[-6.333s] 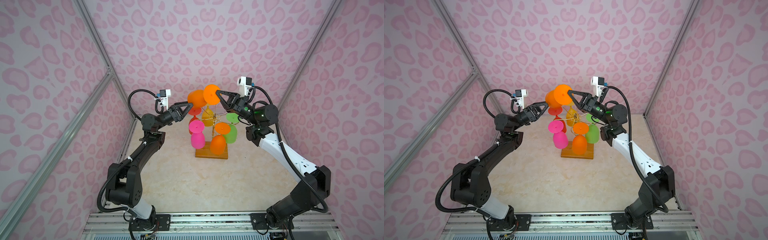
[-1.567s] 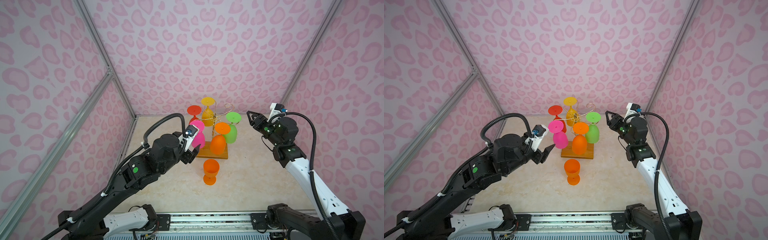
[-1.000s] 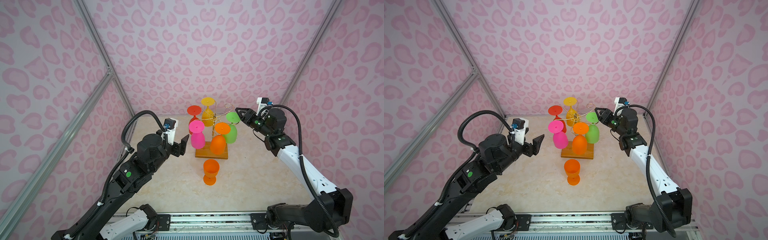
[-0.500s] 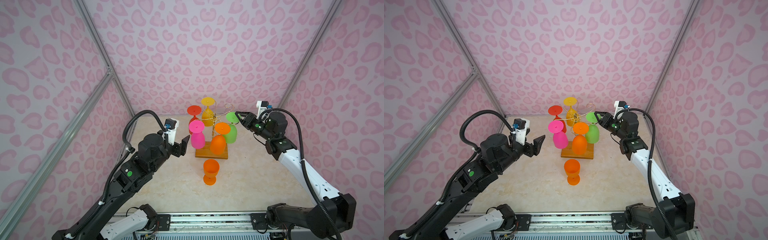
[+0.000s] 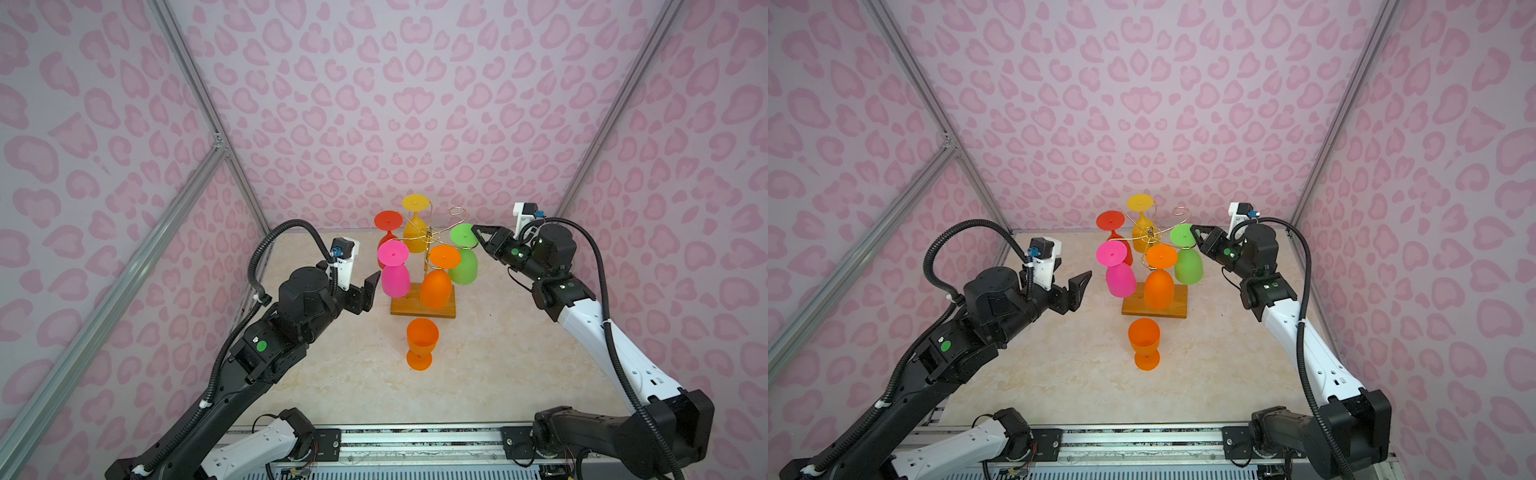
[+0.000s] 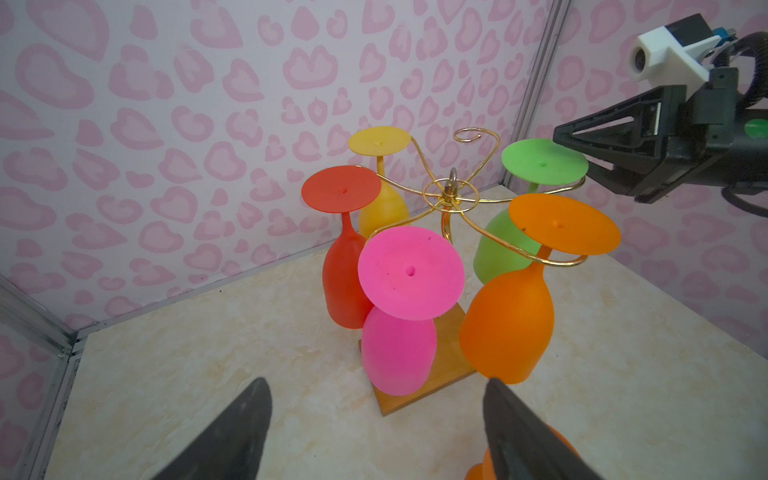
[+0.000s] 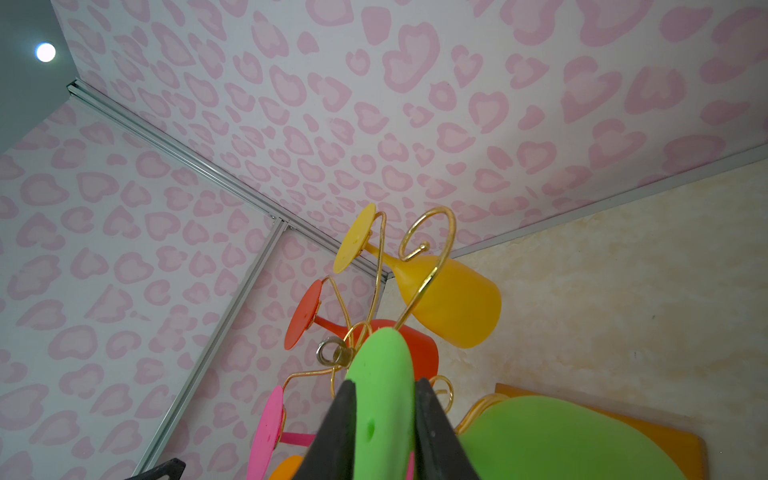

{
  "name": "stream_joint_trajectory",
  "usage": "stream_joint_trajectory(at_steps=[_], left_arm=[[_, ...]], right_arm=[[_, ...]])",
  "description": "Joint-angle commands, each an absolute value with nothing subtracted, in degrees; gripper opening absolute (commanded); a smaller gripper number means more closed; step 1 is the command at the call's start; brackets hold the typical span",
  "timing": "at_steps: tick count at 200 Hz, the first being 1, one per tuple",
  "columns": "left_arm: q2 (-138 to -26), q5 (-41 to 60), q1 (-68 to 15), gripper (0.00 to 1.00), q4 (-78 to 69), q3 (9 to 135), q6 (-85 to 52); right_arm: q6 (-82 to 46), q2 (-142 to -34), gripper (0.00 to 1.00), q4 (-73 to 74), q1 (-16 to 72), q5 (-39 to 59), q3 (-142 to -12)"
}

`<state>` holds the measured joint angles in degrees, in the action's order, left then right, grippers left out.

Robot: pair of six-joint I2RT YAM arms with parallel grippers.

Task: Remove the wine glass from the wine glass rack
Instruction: 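Reach the right gripper to the green glass foot and close on it, then lift the green glass up off its hook with the right gripper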

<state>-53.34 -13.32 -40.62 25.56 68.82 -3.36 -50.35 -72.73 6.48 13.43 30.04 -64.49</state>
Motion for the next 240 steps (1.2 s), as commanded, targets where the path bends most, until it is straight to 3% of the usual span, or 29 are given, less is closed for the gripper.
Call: stream_joint_trajectory(at_steps=[1,82,150,240], left_arm=[[-53.3,-12.9,-40.6,0.82,23.7,68.6,-3.9],[-53.7,-12.9,-40.3,0.82,23.8,68.2,-3.9],[-53.8,-12.5,-40.2,0.82,23.9,67.9,-4.0],[-54.5,-12.0,-40.2,0.81,23.7,68.0,-4.1]], right_arm=[[-50.1,-73.0,0.20,6.5,13.5,31.0,-64.8],[-53.2,-72.9,0.00,8.8,12.7,33.4,-65.2],[-61.2,-72.2,0.00,17.2,9.0,38.0,-62.2],[-61.3,-68.1,0.00,15.1,8.2,40.0,-60.2]])
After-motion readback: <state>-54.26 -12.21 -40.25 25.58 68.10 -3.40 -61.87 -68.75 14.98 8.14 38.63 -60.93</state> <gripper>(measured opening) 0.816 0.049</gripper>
